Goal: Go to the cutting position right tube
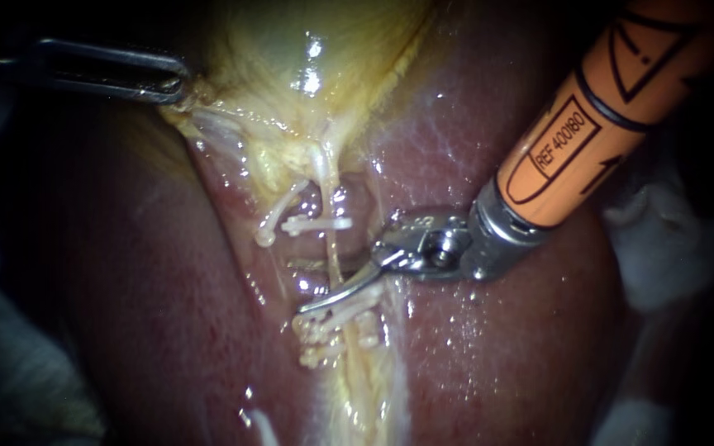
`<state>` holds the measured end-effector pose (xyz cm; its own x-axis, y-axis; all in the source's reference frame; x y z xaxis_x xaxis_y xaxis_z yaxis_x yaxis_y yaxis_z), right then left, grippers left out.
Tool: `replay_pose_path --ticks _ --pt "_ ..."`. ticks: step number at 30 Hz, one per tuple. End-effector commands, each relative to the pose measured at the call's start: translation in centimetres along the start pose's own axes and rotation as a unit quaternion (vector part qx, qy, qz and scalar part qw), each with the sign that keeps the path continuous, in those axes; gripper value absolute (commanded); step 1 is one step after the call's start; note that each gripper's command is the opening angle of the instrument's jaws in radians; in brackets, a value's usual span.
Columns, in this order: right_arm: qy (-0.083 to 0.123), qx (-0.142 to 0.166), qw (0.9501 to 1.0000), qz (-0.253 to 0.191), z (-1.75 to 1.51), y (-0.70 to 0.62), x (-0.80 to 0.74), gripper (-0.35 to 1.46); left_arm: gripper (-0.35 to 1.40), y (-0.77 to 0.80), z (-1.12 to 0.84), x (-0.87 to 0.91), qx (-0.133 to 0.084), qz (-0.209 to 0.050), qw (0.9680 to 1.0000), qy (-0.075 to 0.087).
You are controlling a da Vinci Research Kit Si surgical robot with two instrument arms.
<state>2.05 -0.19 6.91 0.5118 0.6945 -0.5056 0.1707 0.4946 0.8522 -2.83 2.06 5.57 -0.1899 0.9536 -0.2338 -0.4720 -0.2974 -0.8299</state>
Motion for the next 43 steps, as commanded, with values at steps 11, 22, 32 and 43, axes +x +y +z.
replay_pose_path --ticks 11,22,32,43 --pt "0.010 0.002 0.9995 -0.030 0.15 0.07 0.09 1.30 -0.35 0.00 0.01 0.00 0.000 0.000 1.0000 0.000" --pt "0.044 0.026 0.9978 -0.042 0.14 -0.11 0.18 1.28 -0.35 0.00 0.02 0.00 0.000 0.000 1.0000 0.000" --pt "0.062 0.041 0.9962 -0.046 0.05 -0.33 0.40 1.25 -0.35 0.00 0.01 0.00 0.000 0.000 1.0000 0.000" --pt "0.064 0.043 0.9959 -0.046 0.06 -0.34 0.40 1.25 -0.35 -0.01 0.02 0.00 0.000 0.000 1.0000 0.000"
